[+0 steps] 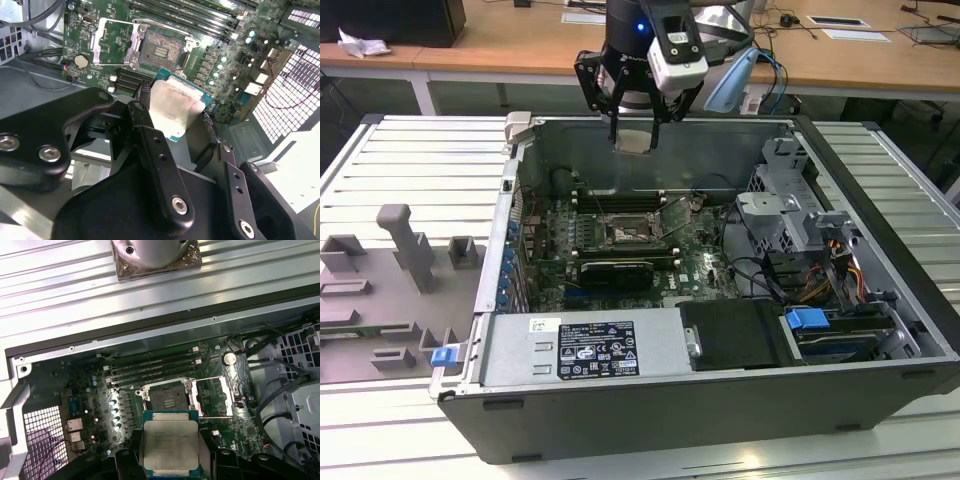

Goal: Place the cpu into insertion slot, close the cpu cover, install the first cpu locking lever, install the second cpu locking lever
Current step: 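Place the cpu into insertion slot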

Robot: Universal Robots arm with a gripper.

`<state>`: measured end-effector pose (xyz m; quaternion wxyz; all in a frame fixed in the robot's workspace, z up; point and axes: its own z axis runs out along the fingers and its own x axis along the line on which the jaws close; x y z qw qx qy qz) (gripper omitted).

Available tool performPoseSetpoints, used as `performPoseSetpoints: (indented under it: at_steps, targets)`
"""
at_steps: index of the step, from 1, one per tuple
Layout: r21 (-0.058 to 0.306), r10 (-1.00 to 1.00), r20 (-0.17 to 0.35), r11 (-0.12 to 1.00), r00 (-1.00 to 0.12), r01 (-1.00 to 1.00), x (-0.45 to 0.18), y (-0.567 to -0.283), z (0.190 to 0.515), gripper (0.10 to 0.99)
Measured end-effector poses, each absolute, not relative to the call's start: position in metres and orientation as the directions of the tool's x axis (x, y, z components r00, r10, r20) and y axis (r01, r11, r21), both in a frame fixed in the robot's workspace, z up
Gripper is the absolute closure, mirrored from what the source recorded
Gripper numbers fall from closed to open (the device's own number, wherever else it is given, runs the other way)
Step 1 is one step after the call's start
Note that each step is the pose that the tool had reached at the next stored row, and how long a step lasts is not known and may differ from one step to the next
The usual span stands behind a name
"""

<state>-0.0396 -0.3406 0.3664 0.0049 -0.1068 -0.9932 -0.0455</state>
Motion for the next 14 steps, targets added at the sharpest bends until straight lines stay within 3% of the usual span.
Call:
performPoseSetpoints:
  at_steps: [14]
  targets:
    - [0.089, 0.257, 0.019, 0.962, -0.966, 0.257, -0.0409, -0.3406, 0.3645, 0.557]
